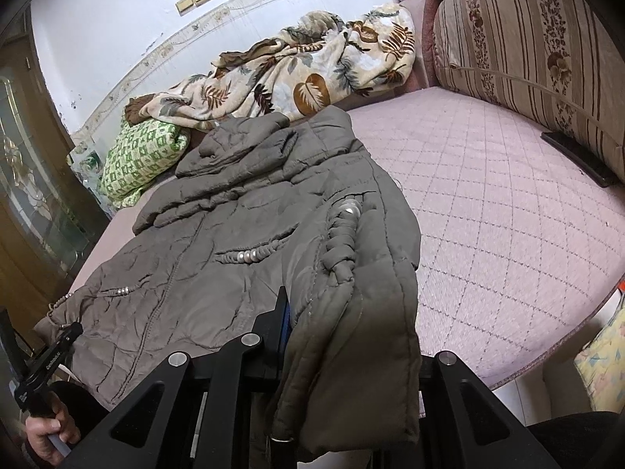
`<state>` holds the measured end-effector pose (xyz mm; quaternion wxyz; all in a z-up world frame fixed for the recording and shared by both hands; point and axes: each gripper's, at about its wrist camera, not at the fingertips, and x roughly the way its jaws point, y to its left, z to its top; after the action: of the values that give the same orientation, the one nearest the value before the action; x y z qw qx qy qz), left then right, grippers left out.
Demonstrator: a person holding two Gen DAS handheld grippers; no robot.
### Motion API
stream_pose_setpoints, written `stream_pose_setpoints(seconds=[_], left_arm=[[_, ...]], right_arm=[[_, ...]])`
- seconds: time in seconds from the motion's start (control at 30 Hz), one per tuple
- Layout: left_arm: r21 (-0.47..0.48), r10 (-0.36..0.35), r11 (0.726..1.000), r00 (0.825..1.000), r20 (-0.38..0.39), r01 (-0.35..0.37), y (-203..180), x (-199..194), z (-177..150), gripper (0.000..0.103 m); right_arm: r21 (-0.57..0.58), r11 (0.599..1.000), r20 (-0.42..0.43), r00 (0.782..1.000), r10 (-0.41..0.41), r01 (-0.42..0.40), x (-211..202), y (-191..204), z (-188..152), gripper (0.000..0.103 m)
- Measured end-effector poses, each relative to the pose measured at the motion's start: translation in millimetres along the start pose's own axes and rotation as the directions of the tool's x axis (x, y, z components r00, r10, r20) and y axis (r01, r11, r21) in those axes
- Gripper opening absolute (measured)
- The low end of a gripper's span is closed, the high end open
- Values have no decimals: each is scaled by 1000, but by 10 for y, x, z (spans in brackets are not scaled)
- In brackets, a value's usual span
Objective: Fold large clothes
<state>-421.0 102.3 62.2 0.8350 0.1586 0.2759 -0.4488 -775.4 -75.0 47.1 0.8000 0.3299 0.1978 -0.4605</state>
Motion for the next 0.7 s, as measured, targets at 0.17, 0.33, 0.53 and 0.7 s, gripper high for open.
stream_pose_setpoints(seconds=[0.17, 0.33, 0.53, 0.7], left_arm=[[-10, -10, 1000, 1000, 15, 10, 40, -72, 52, 20], [-13, -13, 1000, 999, 32, 14, 64, -151, 81, 20], [-22, -22, 999, 999, 40, 23, 116, -207, 131, 20], [-29, -28, 999, 998, 50, 29, 157, -268, 180, 20]], right_arm=[[-6, 1000, 7, 1000, 14, -14, -80, -2, 39, 21], [-24, 999, 26, 999, 28, -27, -176, 59, 90, 20], [-30, 998, 39, 998, 47, -46, -276, 79, 129, 19], [-28, 997, 48, 997, 67, -66, -347, 72, 148, 19]])
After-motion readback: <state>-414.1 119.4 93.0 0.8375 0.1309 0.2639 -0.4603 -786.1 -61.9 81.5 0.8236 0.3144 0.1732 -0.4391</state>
